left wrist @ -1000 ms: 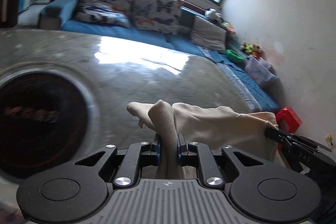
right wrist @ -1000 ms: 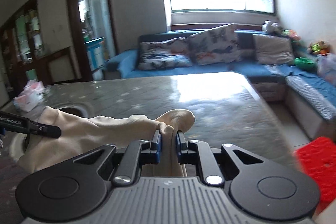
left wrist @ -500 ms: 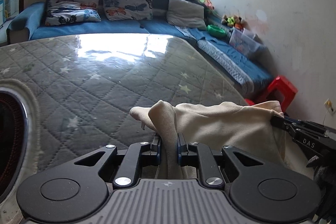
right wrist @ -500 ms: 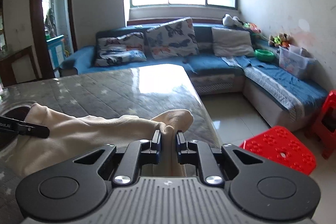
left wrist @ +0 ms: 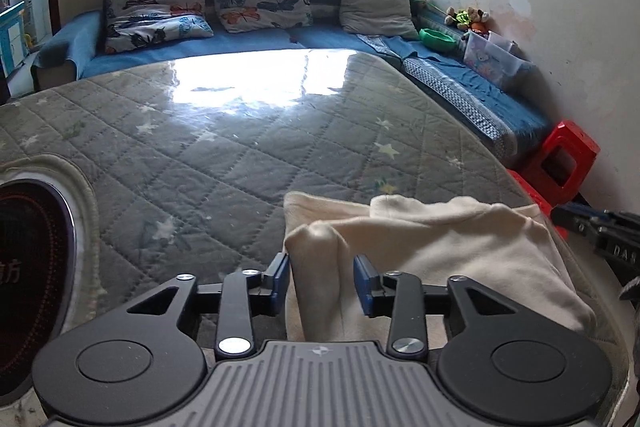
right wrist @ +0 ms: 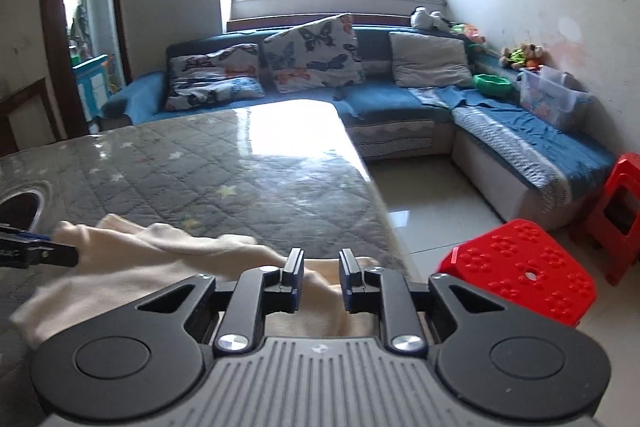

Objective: Fold clothes
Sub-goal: 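Lift the folded sweatshirt with both grippers and carry it across the table, then lower the sweatshirt onto the table and open both grippers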

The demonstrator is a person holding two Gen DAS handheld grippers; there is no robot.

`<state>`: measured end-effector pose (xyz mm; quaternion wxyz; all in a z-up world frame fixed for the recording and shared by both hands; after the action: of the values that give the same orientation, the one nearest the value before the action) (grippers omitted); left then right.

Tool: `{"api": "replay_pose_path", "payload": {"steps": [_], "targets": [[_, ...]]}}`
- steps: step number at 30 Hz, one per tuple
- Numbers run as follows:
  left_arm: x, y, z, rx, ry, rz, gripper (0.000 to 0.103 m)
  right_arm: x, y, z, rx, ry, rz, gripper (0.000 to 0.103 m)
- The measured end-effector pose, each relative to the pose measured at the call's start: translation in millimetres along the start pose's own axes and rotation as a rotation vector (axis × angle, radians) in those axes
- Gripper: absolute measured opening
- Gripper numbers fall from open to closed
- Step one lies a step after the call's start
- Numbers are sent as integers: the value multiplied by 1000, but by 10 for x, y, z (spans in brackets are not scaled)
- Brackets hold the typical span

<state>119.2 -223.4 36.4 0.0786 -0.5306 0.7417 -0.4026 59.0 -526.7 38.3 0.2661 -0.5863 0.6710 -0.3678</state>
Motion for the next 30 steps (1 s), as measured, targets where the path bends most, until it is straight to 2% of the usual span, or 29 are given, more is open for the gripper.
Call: {"api": "replay_pose_path", "payload": {"steps": [3,9,17,23,30], "targets": [[47,-73,-6,12,3,23,41,-115,3,8,-9,-46,-4,34],[179,-158,69,22,44,79,40,-386,2,146,-36,-101,-29,34],[246,-158,350,-14,70,123,39,-586,67,408,-73,-84,-64,36],[145,-152,553,-41,40,124,39,-629,60,483,-67,-80,-77,38],[82,-168,552,-26,19,132,40,-669,-10,526,-66,-86,-88,42]]}}
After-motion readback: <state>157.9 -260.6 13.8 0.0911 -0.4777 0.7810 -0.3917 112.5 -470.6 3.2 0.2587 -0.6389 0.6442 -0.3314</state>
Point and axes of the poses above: each gripper's, at about its wrist camera, not at the fingertips, and z roughly the way its jaws point, x to its right, y to its underside, the point moved 3 cm from there along z, roughly the way its jaws point, and after that the axes turned 12 degrees about y, right-handed, at the moved point
